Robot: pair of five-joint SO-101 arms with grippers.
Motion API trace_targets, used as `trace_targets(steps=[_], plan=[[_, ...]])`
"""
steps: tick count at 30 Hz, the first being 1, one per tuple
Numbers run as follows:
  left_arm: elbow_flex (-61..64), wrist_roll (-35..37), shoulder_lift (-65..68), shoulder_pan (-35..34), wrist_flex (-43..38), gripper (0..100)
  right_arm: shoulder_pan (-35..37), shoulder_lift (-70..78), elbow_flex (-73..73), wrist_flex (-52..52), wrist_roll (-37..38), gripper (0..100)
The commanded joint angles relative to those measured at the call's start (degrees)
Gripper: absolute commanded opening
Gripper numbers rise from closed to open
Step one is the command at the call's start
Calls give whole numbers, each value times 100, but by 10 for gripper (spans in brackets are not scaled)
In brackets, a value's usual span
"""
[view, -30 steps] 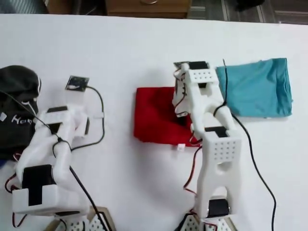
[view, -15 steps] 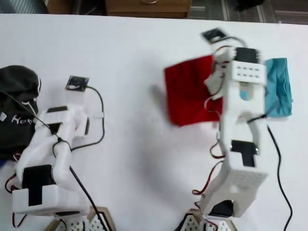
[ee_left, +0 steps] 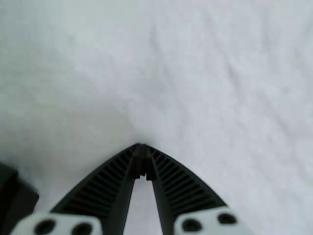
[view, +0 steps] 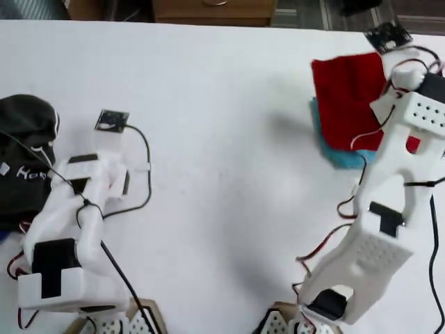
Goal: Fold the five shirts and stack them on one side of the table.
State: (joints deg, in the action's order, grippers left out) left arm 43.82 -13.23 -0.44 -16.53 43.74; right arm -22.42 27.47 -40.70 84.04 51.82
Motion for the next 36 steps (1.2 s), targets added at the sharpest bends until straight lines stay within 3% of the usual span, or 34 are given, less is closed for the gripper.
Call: trace_targets(steps=[1, 7, 15, 19, 23, 30, 36], plan=[[-22, 9, -79, 88, -237, 27, -215, 391, -466, -127, 299, 21], [-22, 9, -79, 97, -237, 27, -312, 866, -1248, 57, 299, 21], [-22, 9, -79, 97, -237, 27, -4, 549, -2734, 1640, 290, 22], [-22, 9, -79, 97, -237, 27, 92, 215, -2840, 1727, 105, 22], [-22, 9, -79, 97, -237, 27, 268, -215, -2303, 1727, 53, 21], [-22, 9, -79, 88, -237, 27, 620, -1587, -105, 1727, 0, 22], [-22, 9, -79, 88, -237, 27, 462, -1842, 510, 1349, 44, 22]])
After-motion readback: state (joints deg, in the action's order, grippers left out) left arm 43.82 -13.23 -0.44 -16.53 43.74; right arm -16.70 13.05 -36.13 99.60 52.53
